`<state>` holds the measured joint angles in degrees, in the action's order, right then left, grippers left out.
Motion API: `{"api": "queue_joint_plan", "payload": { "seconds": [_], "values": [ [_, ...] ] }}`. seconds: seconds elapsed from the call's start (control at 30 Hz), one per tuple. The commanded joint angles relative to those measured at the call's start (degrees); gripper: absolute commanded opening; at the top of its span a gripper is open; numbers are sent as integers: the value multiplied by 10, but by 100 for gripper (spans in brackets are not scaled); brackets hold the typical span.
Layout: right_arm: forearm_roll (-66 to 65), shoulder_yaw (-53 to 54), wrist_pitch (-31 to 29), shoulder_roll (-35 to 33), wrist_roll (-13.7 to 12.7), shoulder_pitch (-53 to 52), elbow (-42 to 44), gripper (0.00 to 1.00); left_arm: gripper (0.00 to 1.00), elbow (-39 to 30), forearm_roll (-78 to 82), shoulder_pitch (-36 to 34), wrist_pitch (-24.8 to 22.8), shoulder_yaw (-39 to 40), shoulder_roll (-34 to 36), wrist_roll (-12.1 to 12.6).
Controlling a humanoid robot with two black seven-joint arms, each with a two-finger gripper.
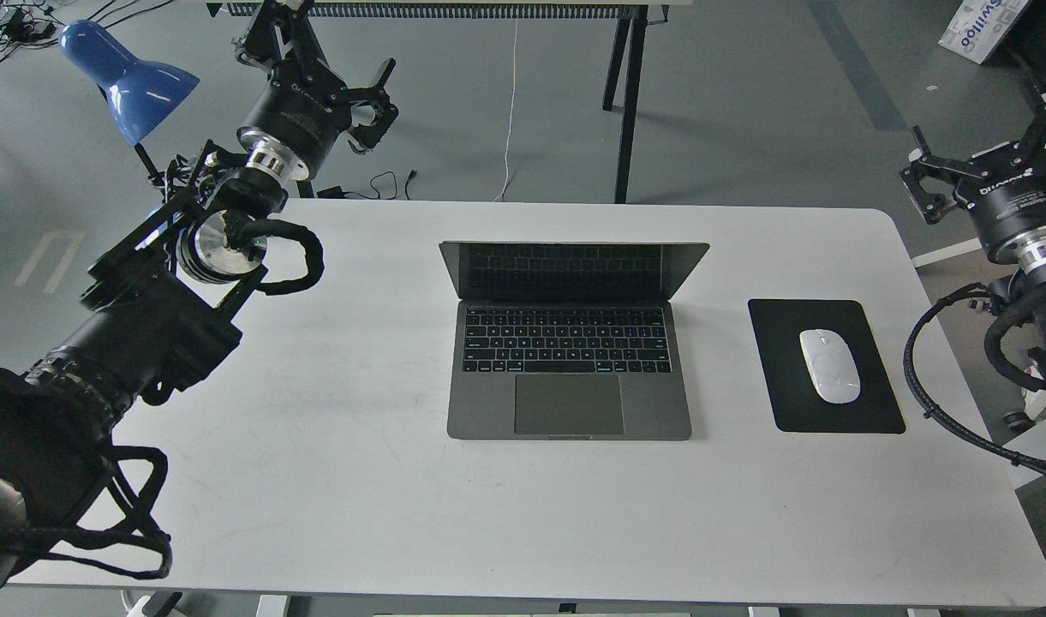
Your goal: Close notebook with right arm
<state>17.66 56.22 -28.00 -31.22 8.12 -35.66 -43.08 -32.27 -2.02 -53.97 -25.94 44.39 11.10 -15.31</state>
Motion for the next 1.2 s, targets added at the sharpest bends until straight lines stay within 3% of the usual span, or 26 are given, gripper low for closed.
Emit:
{"api": "queue_joint_plan", "payload": {
  "seconds": [0.0,0.17,0.7,1.17],
  "values": [
    [-2,-64,0,-20,1,-43,-2,100,100,0,0,0,-2,-4,0,0],
    [-63,-151,0,-59,2,-127,0,100,100,0,0,0,-3,-6,1,0],
    [-335,-410,0,-45,5,-360,-25,100,100,-2,0,1,-3,-3,2,-1],
    [-410,-556,0,105,2,-394,-19,100,100,-2,0,1,-4,-5,2,-1]
  ]
}}
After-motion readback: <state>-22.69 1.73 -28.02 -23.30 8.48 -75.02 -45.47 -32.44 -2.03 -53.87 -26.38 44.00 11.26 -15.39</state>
